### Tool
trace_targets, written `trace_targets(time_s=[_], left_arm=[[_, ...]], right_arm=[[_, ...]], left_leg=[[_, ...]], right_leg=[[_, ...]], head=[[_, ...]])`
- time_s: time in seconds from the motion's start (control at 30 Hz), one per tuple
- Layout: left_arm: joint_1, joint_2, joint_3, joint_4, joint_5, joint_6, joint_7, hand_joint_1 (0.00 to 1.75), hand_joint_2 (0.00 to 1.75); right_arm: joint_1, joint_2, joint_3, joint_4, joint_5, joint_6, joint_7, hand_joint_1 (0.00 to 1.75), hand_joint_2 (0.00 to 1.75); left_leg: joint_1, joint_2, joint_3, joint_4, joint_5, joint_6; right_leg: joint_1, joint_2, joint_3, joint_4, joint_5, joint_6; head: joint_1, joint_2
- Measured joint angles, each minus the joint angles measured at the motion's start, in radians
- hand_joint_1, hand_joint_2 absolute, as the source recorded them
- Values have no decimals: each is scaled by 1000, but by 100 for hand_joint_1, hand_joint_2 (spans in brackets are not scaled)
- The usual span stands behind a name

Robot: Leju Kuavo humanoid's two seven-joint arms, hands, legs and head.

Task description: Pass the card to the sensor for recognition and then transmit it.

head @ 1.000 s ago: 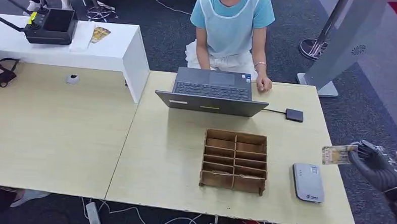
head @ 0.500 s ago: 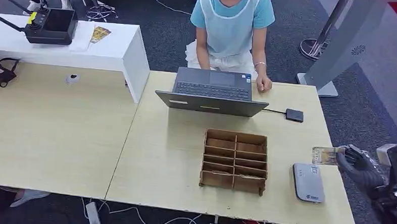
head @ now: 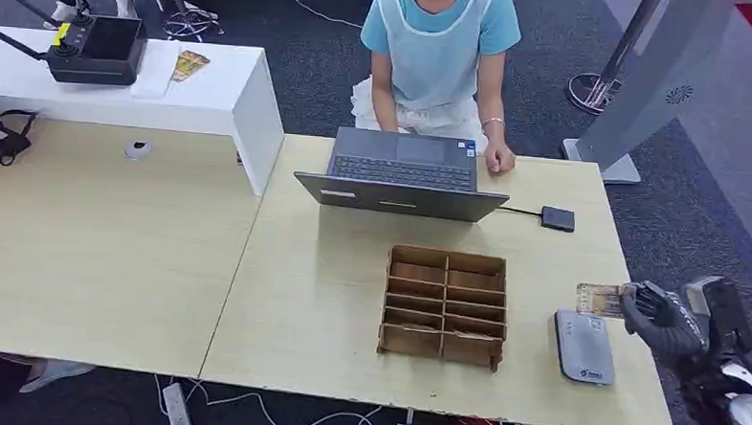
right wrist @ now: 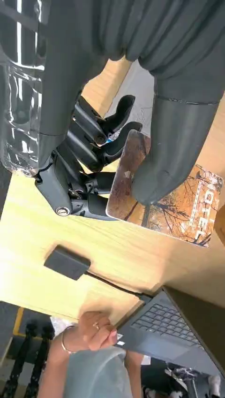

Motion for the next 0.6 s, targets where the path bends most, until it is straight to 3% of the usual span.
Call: trace_targets(time_s=[0.6], left_arm=[[0, 0, 0, 0, 0, -1, 0, 0, 0]], right_arm=[[0, 32, 0, 24, 65, -34, -8, 175, 175]], left_leg=[[0, 0, 0, 0, 0, 0]], right_leg=[[0, 0, 0, 0, 0, 0]], head=[[0, 0]])
